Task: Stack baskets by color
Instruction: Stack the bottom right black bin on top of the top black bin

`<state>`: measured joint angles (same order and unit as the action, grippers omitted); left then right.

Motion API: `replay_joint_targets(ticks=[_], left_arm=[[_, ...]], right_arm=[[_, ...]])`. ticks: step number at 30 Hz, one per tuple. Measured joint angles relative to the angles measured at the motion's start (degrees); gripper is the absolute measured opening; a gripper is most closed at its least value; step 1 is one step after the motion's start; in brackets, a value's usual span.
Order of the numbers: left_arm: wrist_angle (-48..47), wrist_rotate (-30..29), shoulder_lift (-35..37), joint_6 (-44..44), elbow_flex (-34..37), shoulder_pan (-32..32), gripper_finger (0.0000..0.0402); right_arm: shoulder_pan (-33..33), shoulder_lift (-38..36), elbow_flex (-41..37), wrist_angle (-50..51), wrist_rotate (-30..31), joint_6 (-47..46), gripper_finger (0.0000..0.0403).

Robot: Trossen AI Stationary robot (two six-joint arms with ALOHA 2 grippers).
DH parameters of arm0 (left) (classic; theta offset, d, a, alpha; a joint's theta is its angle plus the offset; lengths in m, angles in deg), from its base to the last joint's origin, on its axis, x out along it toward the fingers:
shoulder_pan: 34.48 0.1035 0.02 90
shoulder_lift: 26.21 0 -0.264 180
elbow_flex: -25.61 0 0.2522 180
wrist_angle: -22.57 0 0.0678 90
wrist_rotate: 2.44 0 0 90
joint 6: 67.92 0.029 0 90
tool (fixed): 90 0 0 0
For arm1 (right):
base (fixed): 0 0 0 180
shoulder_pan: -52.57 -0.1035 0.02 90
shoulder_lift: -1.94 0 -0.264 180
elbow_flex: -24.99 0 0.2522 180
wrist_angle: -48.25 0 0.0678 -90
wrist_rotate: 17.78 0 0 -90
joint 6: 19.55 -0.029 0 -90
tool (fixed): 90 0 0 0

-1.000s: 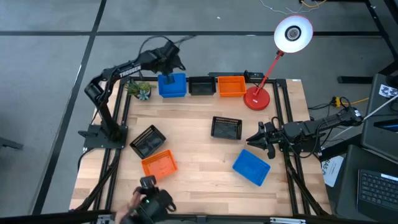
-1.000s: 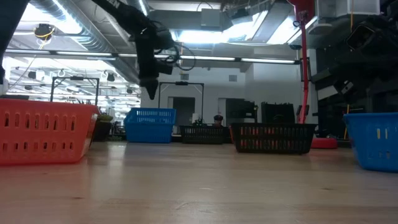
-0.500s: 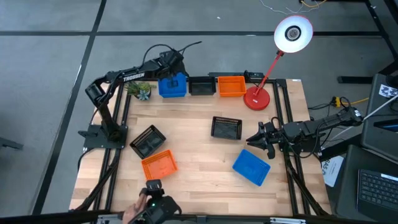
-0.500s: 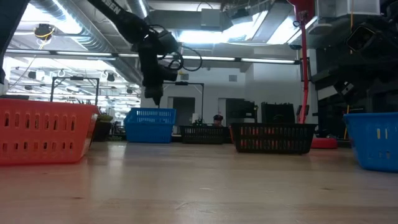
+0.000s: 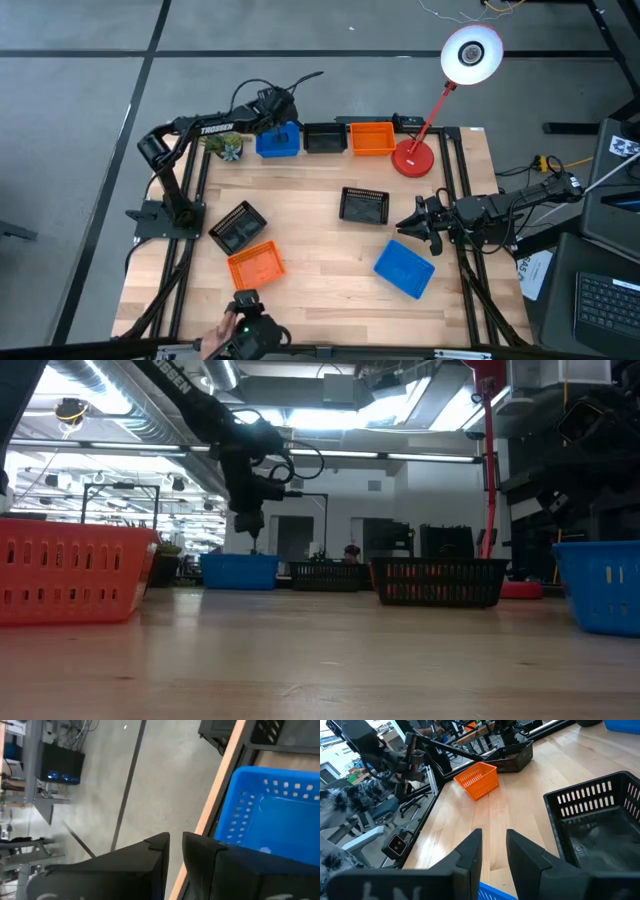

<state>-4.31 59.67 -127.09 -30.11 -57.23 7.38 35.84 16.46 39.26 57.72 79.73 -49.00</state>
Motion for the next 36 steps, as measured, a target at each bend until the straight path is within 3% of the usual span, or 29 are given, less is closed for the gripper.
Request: replay_joint_targets(ticks=[5, 11, 13, 16, 19, 21, 27, 31, 36], left_arm=[[-4.0, -3.1, 0.4, -0.4, -2.8, -1.6, 0.0045], [-26.3, -0.6, 2.3, -10.6, -10.8, -8.2, 0.0045], [-37.1, 2.5, 3.4, -18.3, -13.3, -10.6, 0.0045], [-49.2, 12.9, 5.3, -28.2, -14.5, -13.6, 0.0045], [-58.6, 21.9, 6.7, -32.3, -13.6, -16.5, 0.0045], [-62.9, 23.3, 7.9, -34.0, -12.3, -18.4, 0.0045], [-68.6, 22.9, 11.3, -39.1, -6.9, -24.0, 0.0045], [-70.5, 22.9, 15.1, -40.4, -3.9, -27.1, 0.0045], [-70.0, 22.5, 22.9, -41.9, -1.2, -28.5, 0.0045]], right_arm=[[0.0, 0.0, 0.0, 0.0, 0.0, -0.1, 0.0088], [0.0, 0.0, 0.0, -0.4, 0.0, -0.1, 0.0088], [0.0, 0.0, 0.0, -1.0, 0.0, -0.1, 0.0088], [0.0, 0.0, 0.0, -2.9, 0.1, -0.1, 0.0088], [0.0, 0.0, 0.0, -4.3, 0.5, 0.0, 0.0088], [0.0, 0.0, 0.0, -4.4, 0.5, 0.1, 0.0088], [0.0, 0.0, 0.0, -5.0, 0.6, -0.3, 0.0088], [0.0, 0.0, 0.3, -11.7, 3.0, -1.5, 0.0088], [0.0, 3.9, 7.7, -10.9, 1.7, 6.0, 0.0088]])
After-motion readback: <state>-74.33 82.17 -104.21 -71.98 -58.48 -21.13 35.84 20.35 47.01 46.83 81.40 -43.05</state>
